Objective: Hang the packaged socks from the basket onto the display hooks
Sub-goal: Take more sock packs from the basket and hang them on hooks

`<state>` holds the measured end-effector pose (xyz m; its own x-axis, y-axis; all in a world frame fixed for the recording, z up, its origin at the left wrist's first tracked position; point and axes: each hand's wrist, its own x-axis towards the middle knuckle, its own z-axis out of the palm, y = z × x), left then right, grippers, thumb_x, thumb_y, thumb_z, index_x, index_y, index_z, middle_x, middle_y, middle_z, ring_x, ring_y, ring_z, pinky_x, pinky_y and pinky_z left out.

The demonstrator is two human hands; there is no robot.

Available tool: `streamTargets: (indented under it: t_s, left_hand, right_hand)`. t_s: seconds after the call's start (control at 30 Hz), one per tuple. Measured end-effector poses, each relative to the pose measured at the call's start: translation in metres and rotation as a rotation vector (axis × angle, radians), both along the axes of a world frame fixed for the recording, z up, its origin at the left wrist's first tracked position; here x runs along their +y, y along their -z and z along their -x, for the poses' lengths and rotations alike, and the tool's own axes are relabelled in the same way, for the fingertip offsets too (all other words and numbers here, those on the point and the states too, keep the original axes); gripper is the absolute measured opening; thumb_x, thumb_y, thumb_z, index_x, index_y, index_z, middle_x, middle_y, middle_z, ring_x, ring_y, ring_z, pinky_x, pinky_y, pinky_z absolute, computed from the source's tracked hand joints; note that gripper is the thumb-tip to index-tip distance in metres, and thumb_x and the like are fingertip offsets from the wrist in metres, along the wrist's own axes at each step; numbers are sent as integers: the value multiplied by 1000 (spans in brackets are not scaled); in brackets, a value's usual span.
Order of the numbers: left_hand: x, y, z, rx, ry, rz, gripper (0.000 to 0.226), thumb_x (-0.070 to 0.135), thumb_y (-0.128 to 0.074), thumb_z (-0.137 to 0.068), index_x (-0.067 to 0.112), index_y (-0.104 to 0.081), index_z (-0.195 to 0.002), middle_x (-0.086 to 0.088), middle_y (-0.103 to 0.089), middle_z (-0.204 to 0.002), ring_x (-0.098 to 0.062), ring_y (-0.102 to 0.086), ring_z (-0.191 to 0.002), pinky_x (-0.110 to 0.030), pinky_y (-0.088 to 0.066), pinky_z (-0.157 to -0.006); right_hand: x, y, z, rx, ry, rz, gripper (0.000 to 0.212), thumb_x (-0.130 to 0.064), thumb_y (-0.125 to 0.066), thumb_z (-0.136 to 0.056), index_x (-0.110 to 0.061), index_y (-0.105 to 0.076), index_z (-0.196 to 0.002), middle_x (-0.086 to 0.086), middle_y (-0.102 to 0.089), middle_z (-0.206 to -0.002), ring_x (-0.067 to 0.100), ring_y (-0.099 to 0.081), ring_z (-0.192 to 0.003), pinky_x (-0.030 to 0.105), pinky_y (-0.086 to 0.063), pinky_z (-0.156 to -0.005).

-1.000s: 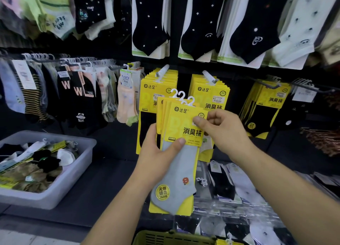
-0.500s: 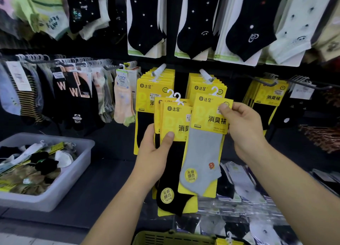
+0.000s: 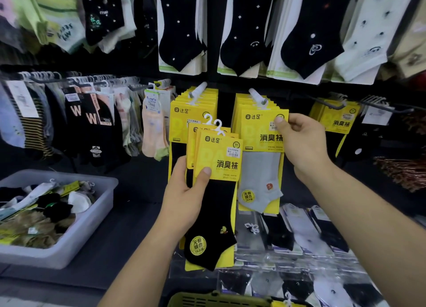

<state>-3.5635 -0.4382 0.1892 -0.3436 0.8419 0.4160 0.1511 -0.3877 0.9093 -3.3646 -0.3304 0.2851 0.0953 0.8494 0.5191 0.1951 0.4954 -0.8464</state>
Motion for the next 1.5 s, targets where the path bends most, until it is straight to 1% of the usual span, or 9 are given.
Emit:
streamTargets:
  t_s: [0.17,0.33,0.57,0.7,1.03,1.17,1.3,1.4,1.5]
  left_hand:
    - [-1,-1,-1,5,4,0,21,30,-62,-106,46,-61,-119,28,-74,-114,7,-69,-109,-6,-52,-84]
    - [-1,0,-3,-12,22,6,19,30,-62,-106,42,-62,-121,25,-75,-115,4,-70,-110,-12,-54,-87]
    - [0,0,-6,-72,63,19,20,31,-62,-107,40,-62,-124,18,-76,-120,-4,-71,-115,-35,-55,-102]
    - [0,0,-10,-93,95,9,24,31,-62,-105,34,-62,-129,12,-76,-122,-8,-72,-117,-35,-57,-100]
    - [0,1,-12,-252,184,17,30,44,-70,-93,44,-69,-123,8,-77,-127,-12,-72,-120,-30,-57,-96]
    - [2,2,-13,-224,141,22,26,29,-70,-101,41,-69,-124,11,-78,-123,-8,-73,-117,-24,-57,-92]
    - [2,2,-15,-146,96,7,26,20,-70,-102,37,-68,-122,12,-79,-118,-7,-73,-113,-25,-56,-95]
    - [1,1,-17,-90,102,-8,28,14,-70,-102,33,-67,-122,11,-79,-116,-6,-73,-110,-17,-57,-90]
    - [1,2,-17,-71,103,-23,29,12,-70,-102,31,-67,-124,12,-79,-116,-5,-73,-110,-15,-56,-90]
  right_hand:
    - [7,2,2,-7,62,-2,12,-28,-71,-92,-26,-70,-80,-2,-71,-82,11,-63,-77,36,-55,-76]
    - [15,7,3,44,97,80,24,-34,-79,-84,-17,-62,-86,10,-69,-88,27,-68,-83,47,-59,-76]
    - [-9,14,7,-88,111,19,30,-43,-72,-88,-17,-60,-77,-13,-54,-64,1,-52,-61,23,-42,-63]
    - [-36,22,19,-188,-159,184,41,-51,-75,-82,-11,-67,-85,13,-61,-73,12,-56,-66,32,-51,-60]
    - [-36,38,15,56,-288,350,23,-26,-75,-88,-7,-65,-96,12,-77,-92,36,-72,-91,48,-57,-74]
    - [-34,34,9,114,-318,299,25,-18,-77,-87,-15,-60,-105,8,-77,-94,23,-75,-85,26,-54,-57]
    - [-27,22,5,-49,-288,203,10,-22,-76,-87,-25,-71,-95,7,-74,-96,17,-72,-88,29,-59,-73]
    - [-23,7,2,-161,-251,128,8,-29,-76,-87,-22,-76,-82,7,-70,-85,8,-63,-76,14,-52,-65]
    - [-19,-3,0,-239,-283,184,9,-25,-77,-87,-21,-76,-78,-6,-72,-77,3,-66,-76,15,-52,-68]
